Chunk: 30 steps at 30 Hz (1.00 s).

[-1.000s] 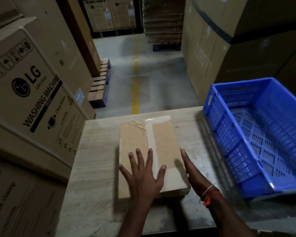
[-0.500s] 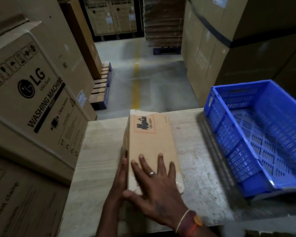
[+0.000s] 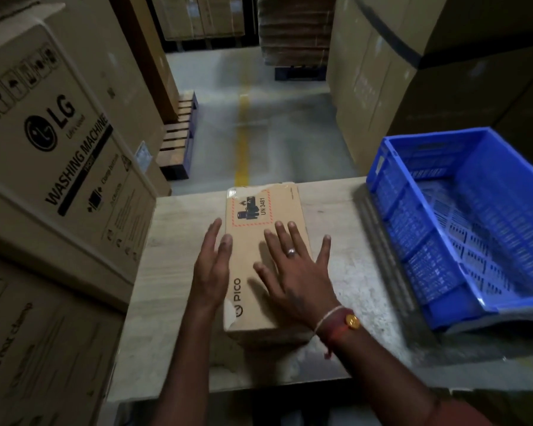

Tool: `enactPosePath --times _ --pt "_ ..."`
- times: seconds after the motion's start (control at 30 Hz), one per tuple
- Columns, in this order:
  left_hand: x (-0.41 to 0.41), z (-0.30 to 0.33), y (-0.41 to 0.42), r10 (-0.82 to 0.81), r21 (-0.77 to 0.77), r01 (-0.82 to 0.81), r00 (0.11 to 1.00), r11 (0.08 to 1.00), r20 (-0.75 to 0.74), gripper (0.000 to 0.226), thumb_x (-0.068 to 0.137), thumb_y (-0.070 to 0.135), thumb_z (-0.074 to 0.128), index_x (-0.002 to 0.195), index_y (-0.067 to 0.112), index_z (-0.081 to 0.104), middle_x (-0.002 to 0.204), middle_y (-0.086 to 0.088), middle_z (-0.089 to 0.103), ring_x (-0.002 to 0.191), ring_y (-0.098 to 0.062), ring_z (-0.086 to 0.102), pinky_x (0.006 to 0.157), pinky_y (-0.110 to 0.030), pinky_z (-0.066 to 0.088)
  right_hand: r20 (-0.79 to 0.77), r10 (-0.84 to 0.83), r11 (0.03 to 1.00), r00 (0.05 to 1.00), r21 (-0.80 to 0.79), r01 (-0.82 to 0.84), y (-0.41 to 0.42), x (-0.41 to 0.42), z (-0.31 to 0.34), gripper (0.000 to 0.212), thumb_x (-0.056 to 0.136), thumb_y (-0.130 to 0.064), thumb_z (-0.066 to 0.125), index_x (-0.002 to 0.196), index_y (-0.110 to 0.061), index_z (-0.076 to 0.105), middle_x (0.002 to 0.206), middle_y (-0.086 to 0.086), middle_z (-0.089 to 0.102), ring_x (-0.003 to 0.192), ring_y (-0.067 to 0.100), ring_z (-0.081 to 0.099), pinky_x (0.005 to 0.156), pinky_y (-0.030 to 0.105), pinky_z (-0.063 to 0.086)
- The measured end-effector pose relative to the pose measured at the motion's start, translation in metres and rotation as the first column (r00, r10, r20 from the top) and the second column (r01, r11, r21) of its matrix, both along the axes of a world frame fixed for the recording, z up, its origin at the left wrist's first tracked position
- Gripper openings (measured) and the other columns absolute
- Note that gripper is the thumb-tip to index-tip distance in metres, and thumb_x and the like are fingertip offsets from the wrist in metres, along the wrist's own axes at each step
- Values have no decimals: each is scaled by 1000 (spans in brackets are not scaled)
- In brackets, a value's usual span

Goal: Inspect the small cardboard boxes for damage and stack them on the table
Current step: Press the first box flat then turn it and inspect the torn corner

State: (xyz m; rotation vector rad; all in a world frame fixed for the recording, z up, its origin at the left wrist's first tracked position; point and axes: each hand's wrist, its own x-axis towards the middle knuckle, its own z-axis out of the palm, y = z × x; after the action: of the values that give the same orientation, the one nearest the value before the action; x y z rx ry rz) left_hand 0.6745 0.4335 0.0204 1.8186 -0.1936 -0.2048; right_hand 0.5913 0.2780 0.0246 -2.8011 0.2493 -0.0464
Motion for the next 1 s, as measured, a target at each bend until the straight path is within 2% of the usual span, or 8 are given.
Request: enactPosePath --times 0.07,0.13,0.27,0.43,0.6,0.8,0.93,1.0 --pt "5 4 -15 -30 189 -8 980 982 195 55 105 42 40 158 32 30 165 8 27 149 -6 30 119 -33 33 -1 -13 999 1000 -42 13 -2 12 -5 77 98 -61 4 165 -22 8 171 -1 -5 158 21 -10 116 72 -15" --pt "9 -4 -28 -153 411 5 932 911 328 62 102 38 34 161 27 21 170 7 11 156 -8 6 125 -33 13 18 -10 999 1000 -44 11 5 15 -16 76 98 -54 6 164 -17 16 172 4 8 159 23 1 120 69 -8" --pt "6 -13 -42 -372 740 -15 858 672 355 72 95 38 11 161 12 19 169 -6 13 157 -17 5 128 -42 4 31 -16 998 999 -56 18 4 16 -17 75 95 -43 14 159 -11 33 166 10 29 156 27 21 122 68 9" --pt "6 -13 -41 -374 755 -26 857 655 354 65 100 36 21 160 12 24 168 -7 18 157 -19 10 128 -43 4 -39 26 999 999 28 -25 -10 29 -5 60 107 -39 17 162 -17 23 171 2 18 159 19 9 124 62 4" --pt "27 -4 -53 -292 717 -65 885 694 363 60 101 31 44 158 23 31 165 -4 30 153 -22 21 125 -52 15 5 -91 992 996 82 91 -35 63 -2 56 109 -40 30 163 -27 21 173 -6 3 159 18 -8 117 74 6" --pt "31 -21 -58 -316 792 -78 890 606 329 60 103 44 30 161 29 22 169 -8 14 157 -25 7 120 -56 24 -13 -119 992 993 43 120 -36 64 -17 57 108 -44 30 162 -32 21 172 -10 6 159 21 -8 116 74 15" --pt "27 -11 -56 -263 732 -78 903 677 339 60 103 43 36 160 31 23 170 -6 12 157 -24 8 121 -57 23 -1 -110 989 994 100 110 -39 63 -13 60 108 -45 31 164 -34 12 172 -9 -6 158 20 -12 118 74 11" --pt "17 -7 -48 -193 706 -101 926 701 324 61 102 45 39 160 36 21 170 -3 9 156 -25 11 118 -59 28 24 -149 957 989 257 138 -40 49 -15 65 108 -48 35 164 -38 3 171 -10 -14 158 19 -15 119 68 7"
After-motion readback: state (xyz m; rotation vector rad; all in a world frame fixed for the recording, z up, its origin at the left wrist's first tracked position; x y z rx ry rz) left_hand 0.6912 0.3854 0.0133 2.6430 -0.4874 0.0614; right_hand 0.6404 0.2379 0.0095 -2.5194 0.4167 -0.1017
